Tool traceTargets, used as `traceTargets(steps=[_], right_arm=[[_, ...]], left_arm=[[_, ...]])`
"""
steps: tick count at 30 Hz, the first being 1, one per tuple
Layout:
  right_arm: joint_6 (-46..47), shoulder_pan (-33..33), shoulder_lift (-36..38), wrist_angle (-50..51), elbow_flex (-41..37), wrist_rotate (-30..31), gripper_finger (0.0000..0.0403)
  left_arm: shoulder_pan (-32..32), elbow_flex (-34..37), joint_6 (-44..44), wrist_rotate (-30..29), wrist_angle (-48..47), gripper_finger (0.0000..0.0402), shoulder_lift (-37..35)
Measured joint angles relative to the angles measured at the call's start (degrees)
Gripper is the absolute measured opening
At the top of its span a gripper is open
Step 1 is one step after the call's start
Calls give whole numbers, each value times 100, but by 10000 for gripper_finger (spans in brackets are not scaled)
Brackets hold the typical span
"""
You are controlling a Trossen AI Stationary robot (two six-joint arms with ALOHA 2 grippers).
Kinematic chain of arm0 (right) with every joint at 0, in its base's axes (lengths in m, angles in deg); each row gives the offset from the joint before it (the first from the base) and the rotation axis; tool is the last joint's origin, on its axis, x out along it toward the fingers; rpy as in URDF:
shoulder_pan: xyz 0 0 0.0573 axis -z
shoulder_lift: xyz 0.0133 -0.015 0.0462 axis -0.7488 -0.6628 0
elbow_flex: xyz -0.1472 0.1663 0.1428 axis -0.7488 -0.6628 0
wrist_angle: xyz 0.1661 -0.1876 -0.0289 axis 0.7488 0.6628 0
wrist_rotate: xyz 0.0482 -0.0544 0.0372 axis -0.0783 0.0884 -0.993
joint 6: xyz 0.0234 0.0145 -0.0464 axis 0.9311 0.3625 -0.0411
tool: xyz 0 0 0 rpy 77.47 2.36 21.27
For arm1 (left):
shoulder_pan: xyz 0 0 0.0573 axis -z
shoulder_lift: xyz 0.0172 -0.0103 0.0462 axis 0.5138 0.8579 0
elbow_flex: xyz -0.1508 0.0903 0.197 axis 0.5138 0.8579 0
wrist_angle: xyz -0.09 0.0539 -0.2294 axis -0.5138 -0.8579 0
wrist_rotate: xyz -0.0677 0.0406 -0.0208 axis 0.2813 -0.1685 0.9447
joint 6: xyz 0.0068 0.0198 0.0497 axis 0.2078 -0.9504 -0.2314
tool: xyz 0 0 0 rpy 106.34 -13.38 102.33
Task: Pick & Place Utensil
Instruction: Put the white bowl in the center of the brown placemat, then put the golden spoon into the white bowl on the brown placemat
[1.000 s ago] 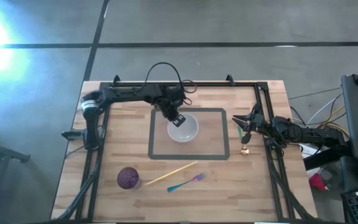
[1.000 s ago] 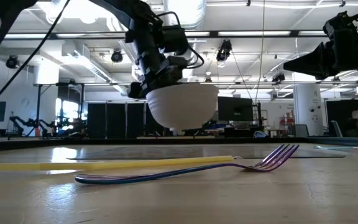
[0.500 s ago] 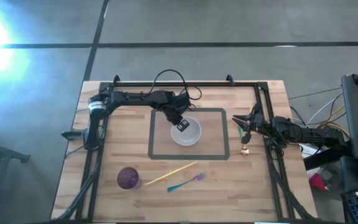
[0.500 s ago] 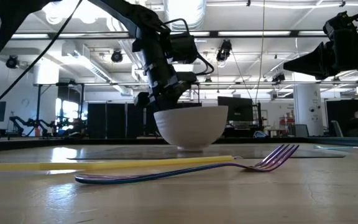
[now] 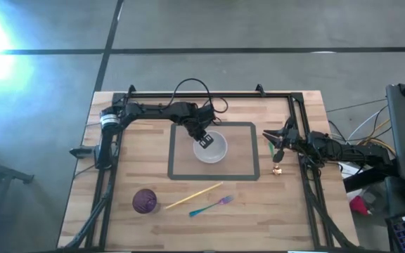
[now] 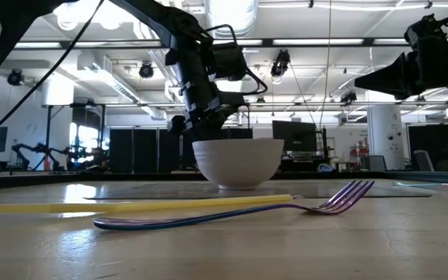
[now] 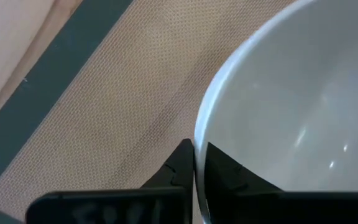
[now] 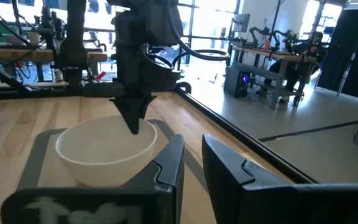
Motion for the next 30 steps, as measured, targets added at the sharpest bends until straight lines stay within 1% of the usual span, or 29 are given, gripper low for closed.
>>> traceTargets(steps=[9, 17, 22, 25, 30], right_arm=[[0, 1, 0, 0, 0, 1, 52], [0, 0, 0, 0, 2, 2, 52], [0, 2, 0, 0, 1, 0, 52], [0, 2, 0, 0, 0, 0, 52], [0, 1, 1, 0, 1, 1, 52]], left_arm=[[0, -1, -140, 2, 207, 63, 0], [-2, -91, -293, 4, 214, 130, -2], [-22, -285, -316, 4, 104, 168, -9], [-48, -479, -406, 4, -104, 180, -13], [-140, -949, -597, 4, -719, 181, -14]])
